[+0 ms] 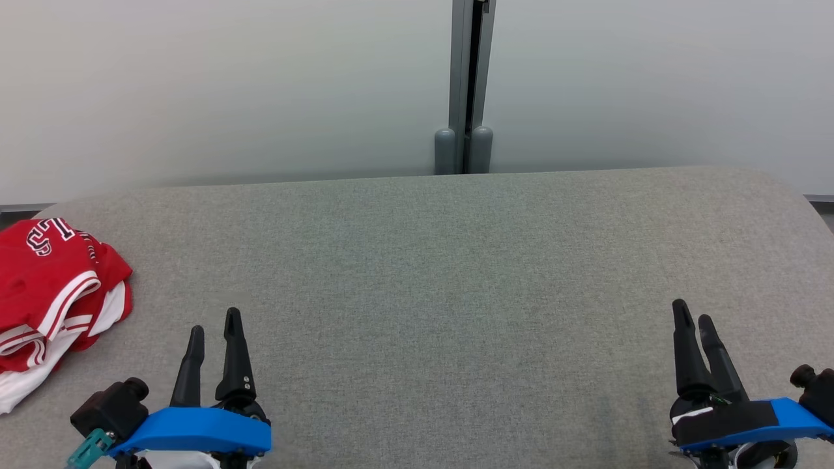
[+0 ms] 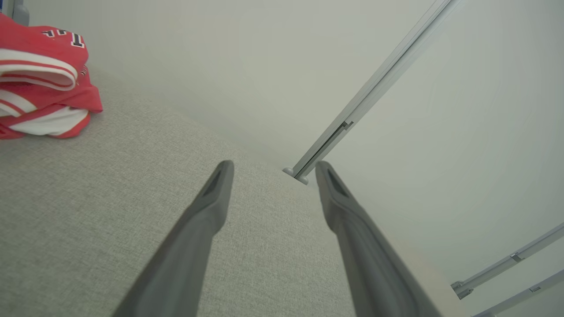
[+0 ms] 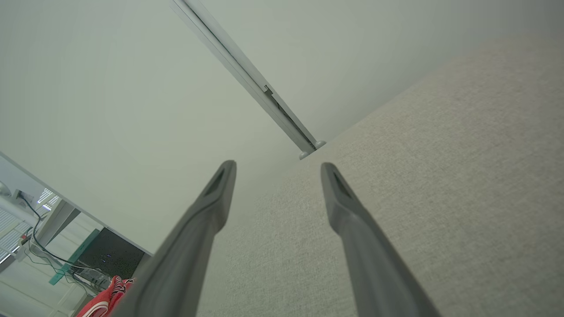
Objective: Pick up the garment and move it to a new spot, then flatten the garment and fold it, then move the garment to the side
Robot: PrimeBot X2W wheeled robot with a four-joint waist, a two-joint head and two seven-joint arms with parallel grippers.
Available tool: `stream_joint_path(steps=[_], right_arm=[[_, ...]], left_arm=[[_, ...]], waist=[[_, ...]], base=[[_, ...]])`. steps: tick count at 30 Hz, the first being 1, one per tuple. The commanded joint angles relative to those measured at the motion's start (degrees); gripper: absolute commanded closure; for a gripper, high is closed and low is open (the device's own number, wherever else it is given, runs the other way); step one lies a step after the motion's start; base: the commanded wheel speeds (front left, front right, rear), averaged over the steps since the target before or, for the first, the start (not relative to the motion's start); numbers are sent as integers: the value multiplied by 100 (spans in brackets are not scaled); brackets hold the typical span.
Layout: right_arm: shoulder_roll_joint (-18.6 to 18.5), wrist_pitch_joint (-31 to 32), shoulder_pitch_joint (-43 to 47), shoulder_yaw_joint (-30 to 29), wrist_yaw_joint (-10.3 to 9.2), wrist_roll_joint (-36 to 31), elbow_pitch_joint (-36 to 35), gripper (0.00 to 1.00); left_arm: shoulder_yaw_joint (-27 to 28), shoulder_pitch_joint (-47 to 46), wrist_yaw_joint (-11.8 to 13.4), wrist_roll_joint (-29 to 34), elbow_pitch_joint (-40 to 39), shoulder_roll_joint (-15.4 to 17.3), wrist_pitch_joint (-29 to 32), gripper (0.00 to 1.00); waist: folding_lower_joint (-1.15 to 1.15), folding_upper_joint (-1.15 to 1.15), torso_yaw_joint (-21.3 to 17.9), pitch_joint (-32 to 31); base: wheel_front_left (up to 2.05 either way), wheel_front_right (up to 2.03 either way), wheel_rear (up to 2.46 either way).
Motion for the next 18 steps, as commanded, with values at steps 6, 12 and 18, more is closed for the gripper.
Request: stream_joint_path(steps=[6,12,18], right_arm=[[-50,-158,38,46,9,-734,-108,0],[-55,-249,66,78,10,-1163,-118,0],[-57,-332,65,119,11,-1497,-46,0]], left_arm=[[-114,17,0,585,-68,41,-155,0],[-198,54,24,988,-48,56,-244,0],[-259,72,57,1363,-2,77,-329,0]], waist=[[0,0,15,-22],[0,0,15,-43],[0,0,14,-66]], base=[[0,0,0],[0,0,0],[0,0,0]])
